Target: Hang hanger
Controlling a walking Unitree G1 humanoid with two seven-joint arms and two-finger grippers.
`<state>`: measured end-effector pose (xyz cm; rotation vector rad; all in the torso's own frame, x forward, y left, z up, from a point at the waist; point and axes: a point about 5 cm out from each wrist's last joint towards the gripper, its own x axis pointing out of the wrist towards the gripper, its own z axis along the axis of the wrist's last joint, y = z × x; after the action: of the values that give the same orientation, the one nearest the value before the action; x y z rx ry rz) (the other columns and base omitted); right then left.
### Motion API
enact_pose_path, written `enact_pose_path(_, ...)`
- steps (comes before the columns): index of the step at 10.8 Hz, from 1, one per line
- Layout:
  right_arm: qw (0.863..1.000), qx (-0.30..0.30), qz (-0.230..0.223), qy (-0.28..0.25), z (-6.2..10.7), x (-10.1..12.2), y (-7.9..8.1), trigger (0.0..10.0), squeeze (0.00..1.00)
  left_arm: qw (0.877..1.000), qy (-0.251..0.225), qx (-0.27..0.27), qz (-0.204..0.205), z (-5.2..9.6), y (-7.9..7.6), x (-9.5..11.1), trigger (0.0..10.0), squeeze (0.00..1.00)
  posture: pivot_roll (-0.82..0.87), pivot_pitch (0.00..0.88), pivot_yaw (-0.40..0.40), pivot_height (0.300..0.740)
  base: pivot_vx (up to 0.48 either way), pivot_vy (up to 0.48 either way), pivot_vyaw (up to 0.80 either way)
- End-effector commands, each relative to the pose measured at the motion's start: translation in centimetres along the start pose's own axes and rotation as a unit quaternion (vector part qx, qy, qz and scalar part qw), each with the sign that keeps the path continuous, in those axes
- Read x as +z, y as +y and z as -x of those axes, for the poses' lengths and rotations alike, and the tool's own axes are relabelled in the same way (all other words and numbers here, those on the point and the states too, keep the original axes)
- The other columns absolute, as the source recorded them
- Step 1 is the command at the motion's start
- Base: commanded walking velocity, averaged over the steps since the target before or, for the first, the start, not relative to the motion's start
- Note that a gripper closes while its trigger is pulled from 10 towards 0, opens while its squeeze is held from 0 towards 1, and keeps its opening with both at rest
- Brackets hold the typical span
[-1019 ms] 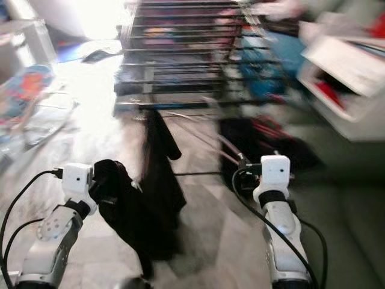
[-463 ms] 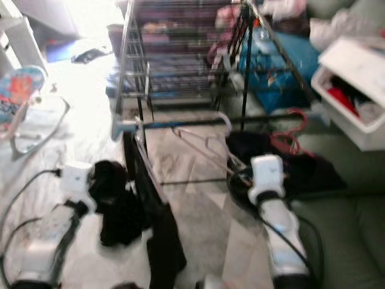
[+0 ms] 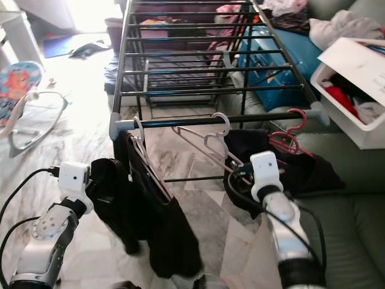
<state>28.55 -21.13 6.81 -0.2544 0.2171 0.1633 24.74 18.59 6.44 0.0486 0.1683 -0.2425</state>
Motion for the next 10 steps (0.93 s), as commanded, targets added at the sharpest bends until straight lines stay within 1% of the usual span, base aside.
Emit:
enact_pose_path(1,1.0,0.019,0.009,0.007,-0.3,0.0,-0.1,10.0,0.0,1.0,-0.009,0.001,-0.01,0.1,0.1,0.6,10.0,0.0,-0.05,0.014,-0.011,0.74,0.0,0.0,0.0)
enact_pose_path(2,0.999,0.033,0.022,0.007,-1.1,0.2,-0.3,10.0,0.0,1.0,-0.008,0.0,-0.012,0.3,0.1,0.6,10.0,0.0,-0.05,0.022,-0.011,0.74,0.0,0.0,0.0)
enact_pose_path(3,0.997,0.065,0.035,0.017,-1.9,0.4,-0.2,10.0,0.0,1.0,-0.007,-0.001,-0.012,0.4,0.1,0.7,10.0,0.0,-0.04,0.027,-0.012,0.74,0.0,0.0,0.0)
enact_pose_path(4,0.996,0.08,0.035,0.024,-2.2,0.4,-0.1,10.0,0.0,1.0,-0.006,-0.001,-0.013,0.4,0.1,0.7,10.0,0.0,-0.04,0.027,-0.012,0.74,0.0,0.0,0.0)
enact_pose_path(5,0.99,0.127,0.044,0.031,-3.0,0.9,0.2,0.0,0.0,1.0,-0.004,-0.001,-0.014,0.4,0.1,0.7,10.0,0.0,-0.03,0.03,-0.014,0.74,0.0,0.0,0.0)
enact_pose_path(7,0.986,0.153,0.05,0.036,-3.5,1.2,0.1,0.0,0.0,1.0,-0.001,-0.002,-0.014,0.4,-0.1,0.7,10.0,0.0,-0.03,0.033,-0.02,0.74,0.0,0.0,0.0)
enact_pose_path(9,0.98,0.182,0.054,0.057,-3.5,0.7,-0.1,0.0,0.0,1.0,0.002,-0.003,-0.012,0.4,-0.4,0.5,10.0,0.0,-0.04,0.032,-0.025,0.74,0.0,0.0,0.0)
enact_pose_path(10,0.98,0.182,0.052,0.057,-3.5,0.7,-0.2,0.0,0.0,1.0,0.003,-0.005,-0.012,0.4,-0.4,0.4,10.0,0.0,-0.04,0.03,-0.025,0.74,0.0,0.0,0.0)
